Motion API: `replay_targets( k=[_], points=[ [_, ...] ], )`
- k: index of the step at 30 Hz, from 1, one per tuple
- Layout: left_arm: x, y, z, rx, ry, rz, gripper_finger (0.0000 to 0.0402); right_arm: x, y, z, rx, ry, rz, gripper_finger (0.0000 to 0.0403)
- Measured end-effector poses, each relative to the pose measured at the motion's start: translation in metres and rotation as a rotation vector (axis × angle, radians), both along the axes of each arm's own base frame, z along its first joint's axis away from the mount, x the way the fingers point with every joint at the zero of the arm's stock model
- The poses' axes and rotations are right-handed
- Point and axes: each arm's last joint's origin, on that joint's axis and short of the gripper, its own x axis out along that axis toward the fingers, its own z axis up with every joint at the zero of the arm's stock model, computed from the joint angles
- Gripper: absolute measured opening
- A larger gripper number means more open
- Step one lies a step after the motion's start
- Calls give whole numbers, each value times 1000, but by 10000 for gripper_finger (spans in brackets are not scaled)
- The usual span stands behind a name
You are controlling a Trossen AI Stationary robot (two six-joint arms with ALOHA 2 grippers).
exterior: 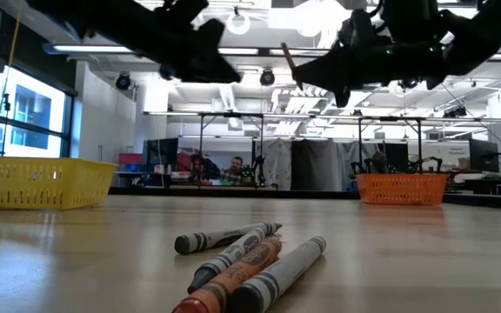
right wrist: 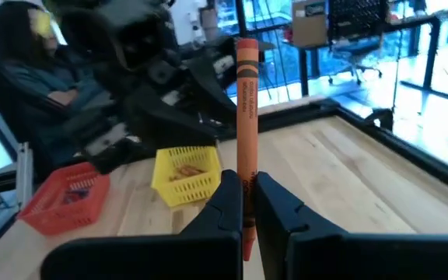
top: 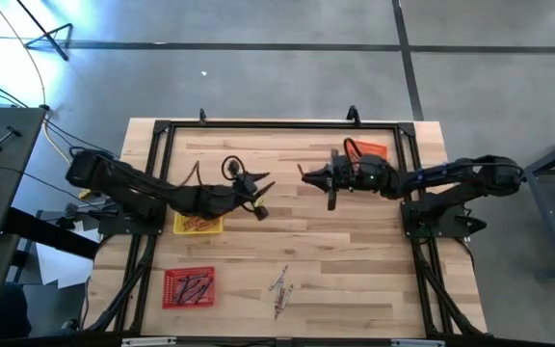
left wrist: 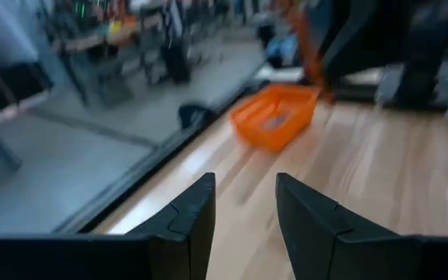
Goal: Sort crayons
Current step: Put the orange crayon into the yellow bin
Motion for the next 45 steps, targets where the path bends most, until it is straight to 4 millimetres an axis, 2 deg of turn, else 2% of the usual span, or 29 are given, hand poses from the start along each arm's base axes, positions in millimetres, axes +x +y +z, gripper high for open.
replay_targets(
  k=[7,13,25,29,35,45],
  points=[
    [17,-4,-1,53,-178,-66,122,-1,7,-4,-15,20,-21,0],
    [19,-5,0,66,-197,-110,122,0,12,-4,-40,22,-4,0],
    [20,-6,6,-13,-307,-171,124,1,15,-1,-42,-9,3,0],
    [20,-6,5,-49,-320,-169,135,2,22,-1,-45,-17,29,0],
    [21,-7,6,-5,-295,-203,163,2,27,0,-57,-25,27,0],
    [28,-5,18,-13,-340,-256,182,3,31,3,-72,-50,-44,0]
  ],
)
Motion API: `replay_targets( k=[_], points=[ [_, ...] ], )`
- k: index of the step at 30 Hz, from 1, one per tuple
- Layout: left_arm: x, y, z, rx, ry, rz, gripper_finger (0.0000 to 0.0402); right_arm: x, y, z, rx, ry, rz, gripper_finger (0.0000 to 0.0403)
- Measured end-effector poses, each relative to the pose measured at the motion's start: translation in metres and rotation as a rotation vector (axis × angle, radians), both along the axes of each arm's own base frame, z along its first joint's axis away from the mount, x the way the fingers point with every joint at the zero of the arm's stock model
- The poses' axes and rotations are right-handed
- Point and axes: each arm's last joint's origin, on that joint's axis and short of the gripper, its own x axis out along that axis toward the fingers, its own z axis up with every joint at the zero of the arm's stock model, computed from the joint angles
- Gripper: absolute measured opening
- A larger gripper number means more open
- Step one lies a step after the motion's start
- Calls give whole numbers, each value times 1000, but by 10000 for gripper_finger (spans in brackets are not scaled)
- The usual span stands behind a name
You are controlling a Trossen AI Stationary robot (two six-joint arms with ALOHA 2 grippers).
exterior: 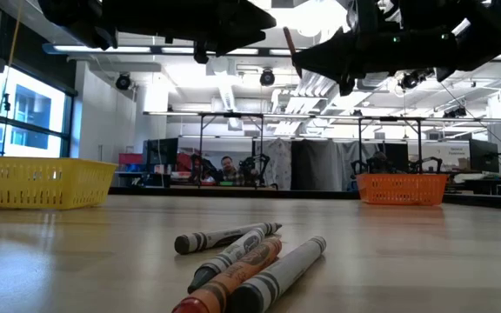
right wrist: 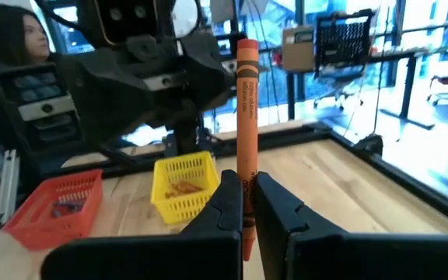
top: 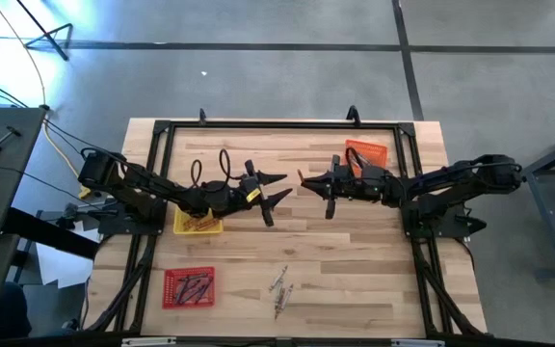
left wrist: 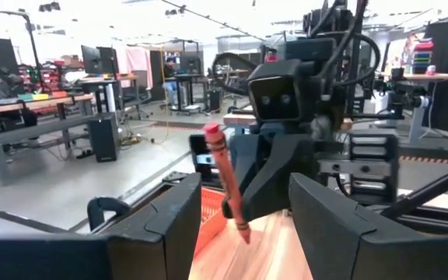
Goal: Sort crayons
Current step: Put the orange crayon into the yellow bin
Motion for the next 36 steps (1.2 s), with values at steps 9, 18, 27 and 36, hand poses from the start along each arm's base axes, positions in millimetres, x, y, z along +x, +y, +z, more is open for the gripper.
replay_targets(
  k=[9,18,27,36],
  points=[
    [0,3,1,-57,-23,7,182,0,18,6,-41,-55,-42,0],
    [1,3,1,-96,-39,-3,182,13,24,4,-53,-97,-37,0],
    [1,3,1,-90,-35,-4,182,28,24,7,-64,-52,-35,0],
    [1,3,1,-94,-37,-6,182,34,25,11,-65,-16,-16,0]
  ],
)
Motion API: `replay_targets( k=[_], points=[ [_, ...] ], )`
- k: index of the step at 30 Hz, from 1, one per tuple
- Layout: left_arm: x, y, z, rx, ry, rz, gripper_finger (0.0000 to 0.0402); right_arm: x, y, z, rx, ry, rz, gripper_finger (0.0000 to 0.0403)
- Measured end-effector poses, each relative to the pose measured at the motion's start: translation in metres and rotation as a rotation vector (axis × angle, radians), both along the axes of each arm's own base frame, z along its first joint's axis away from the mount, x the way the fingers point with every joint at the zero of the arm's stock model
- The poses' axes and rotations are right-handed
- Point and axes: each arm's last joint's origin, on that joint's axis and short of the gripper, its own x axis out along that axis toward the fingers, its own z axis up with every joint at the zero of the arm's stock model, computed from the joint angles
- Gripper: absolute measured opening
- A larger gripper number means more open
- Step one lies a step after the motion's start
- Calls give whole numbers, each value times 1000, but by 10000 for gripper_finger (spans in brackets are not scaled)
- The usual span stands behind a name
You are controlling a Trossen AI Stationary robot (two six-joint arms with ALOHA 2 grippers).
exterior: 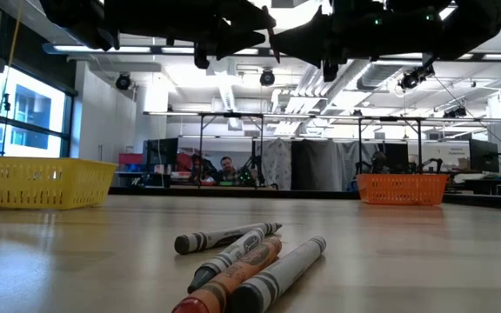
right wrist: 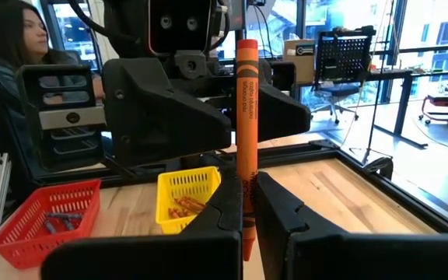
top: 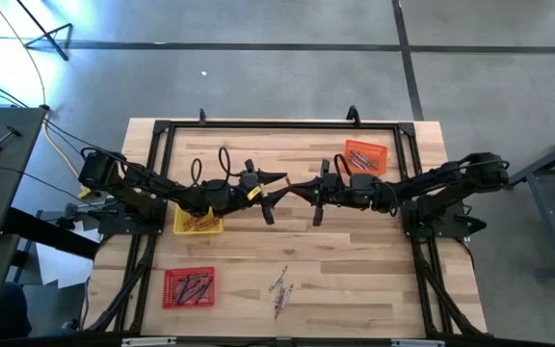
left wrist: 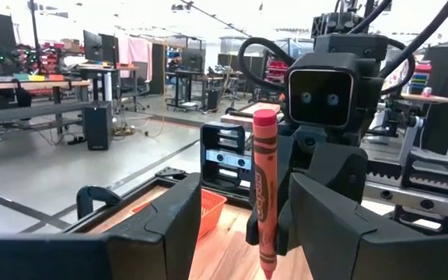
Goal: Sort crayons
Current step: Put the orange crayon into the yellow bin
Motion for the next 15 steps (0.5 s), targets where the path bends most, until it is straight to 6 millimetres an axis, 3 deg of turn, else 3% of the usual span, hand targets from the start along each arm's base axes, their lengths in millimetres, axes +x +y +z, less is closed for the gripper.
replay_targets(
  k=[7,15],
  points=[
    [1,-3,0,28,3,-98,168,0,0,0,4,2,6,0],
    [1,-3,0,34,3,-123,110,0,1,-1,25,14,29,0]
  ],
)
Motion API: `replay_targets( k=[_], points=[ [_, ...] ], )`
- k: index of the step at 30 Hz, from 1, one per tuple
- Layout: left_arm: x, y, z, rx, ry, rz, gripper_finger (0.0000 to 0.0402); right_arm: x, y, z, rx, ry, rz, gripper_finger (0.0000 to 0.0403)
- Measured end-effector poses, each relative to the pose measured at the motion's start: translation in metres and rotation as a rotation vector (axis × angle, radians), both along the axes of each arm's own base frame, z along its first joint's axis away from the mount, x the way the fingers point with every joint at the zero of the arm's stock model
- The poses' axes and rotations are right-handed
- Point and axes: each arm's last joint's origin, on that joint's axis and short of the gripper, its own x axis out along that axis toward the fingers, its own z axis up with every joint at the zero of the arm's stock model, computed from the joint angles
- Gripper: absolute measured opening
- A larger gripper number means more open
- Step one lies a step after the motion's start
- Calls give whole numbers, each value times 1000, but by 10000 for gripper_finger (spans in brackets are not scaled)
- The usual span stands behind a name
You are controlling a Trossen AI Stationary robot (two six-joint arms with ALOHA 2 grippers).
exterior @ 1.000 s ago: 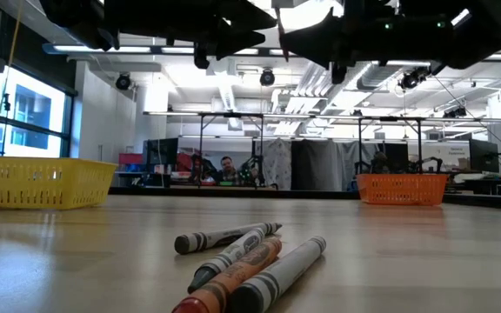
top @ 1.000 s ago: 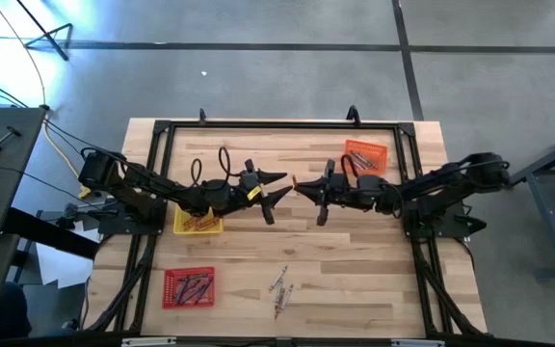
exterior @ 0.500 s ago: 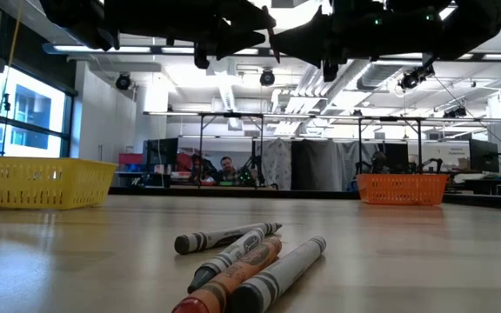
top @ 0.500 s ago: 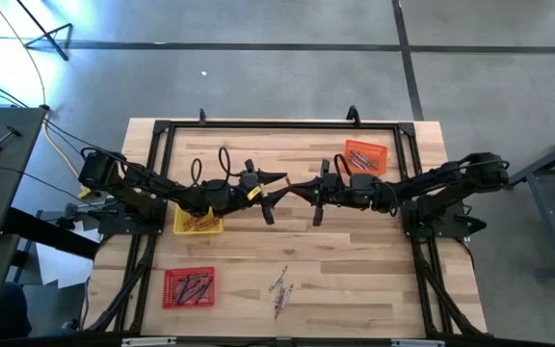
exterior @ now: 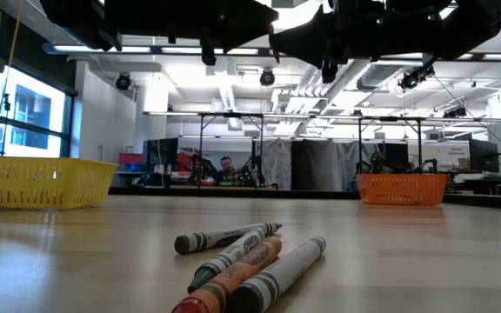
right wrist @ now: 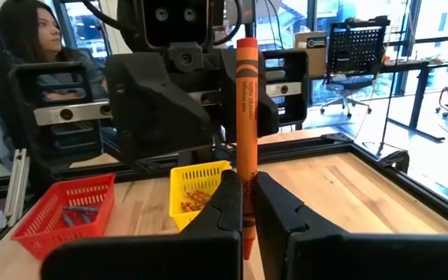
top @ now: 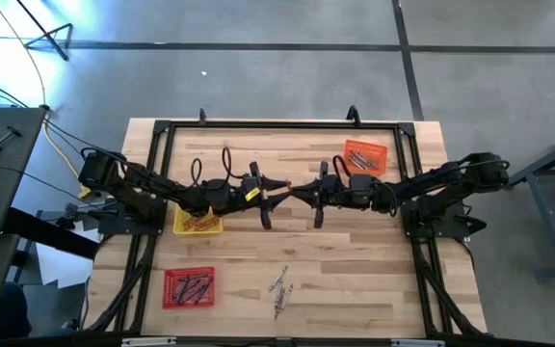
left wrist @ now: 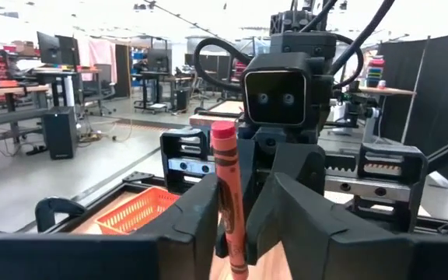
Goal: Sort crayons
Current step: Put the orange crayon into the yellow bin
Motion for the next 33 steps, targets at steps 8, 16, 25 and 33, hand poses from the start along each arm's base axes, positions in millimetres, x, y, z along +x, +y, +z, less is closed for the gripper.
replay_targets(
  k=[8,16,25,33],
  points=[
    [0,0,0,-2,-1,0,48,0,1,0,0,0,17,0],
    [0,0,0,-3,-1,0,8,0,1,0,0,1,17,0],
    [0,0,-1,-2,7,-2,3,0,1,-1,14,7,22,18],
    [0,-1,-1,2,15,-1,1,0,0,-5,36,48,11,115]
  ],
)
